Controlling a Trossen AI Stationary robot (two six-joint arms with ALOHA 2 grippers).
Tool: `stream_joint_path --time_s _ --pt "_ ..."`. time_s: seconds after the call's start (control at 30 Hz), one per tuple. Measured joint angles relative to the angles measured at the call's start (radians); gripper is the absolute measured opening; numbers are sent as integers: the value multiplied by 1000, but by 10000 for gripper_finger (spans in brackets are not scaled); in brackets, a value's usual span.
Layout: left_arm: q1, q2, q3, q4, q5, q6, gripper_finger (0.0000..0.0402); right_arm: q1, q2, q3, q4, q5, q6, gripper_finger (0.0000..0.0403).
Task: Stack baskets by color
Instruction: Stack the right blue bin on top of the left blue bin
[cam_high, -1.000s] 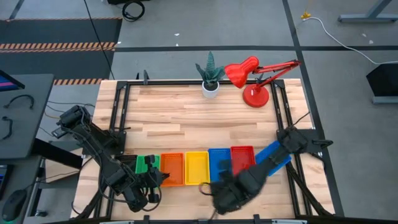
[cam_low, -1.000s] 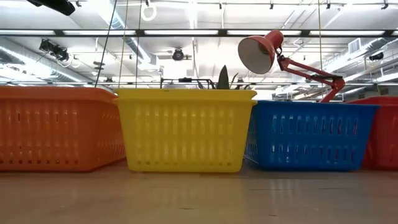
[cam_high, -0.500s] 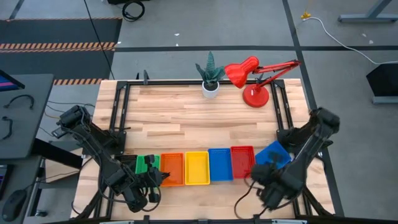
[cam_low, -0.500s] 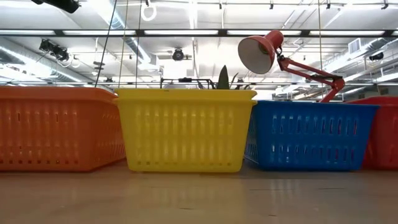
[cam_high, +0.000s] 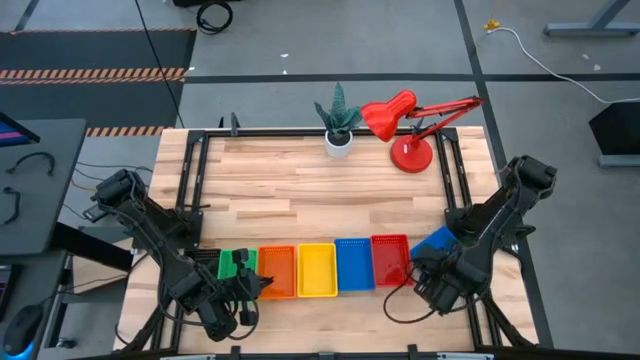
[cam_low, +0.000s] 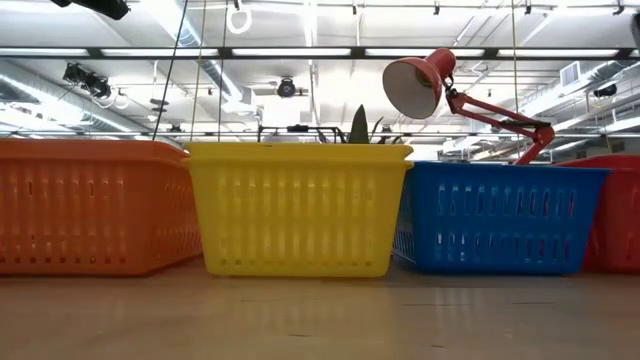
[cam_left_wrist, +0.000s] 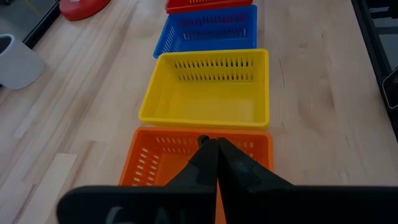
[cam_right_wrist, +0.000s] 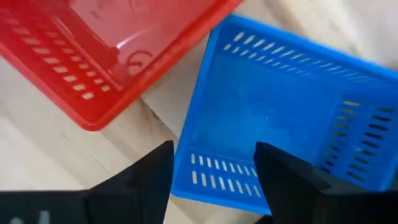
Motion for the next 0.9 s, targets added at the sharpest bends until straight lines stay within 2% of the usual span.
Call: stream_joint_path --time_s 0.17,0.37,0.5,0.67,0.77,0.9 --pt "0 0 0 3 0 -1 7 -10 50 -32 78 -11 -4 228" --pt "0 0 0 6 0 -1 7 -20 109 -47 90 -51 -17 201" --pt "0 0 0 7 0 -1 7 -21 119 -42 95 -47 -29 143" --pt "0 0 0 7 0 -1 7 -17 102 -33 85 -71 -33 21" --pt "0 0 0 7 0 -1 7 -14 93 11 5 -75 -16 17" --pt "0 0 0 7 0 -1 7 -16 92 138 -213 -68 -7 9"
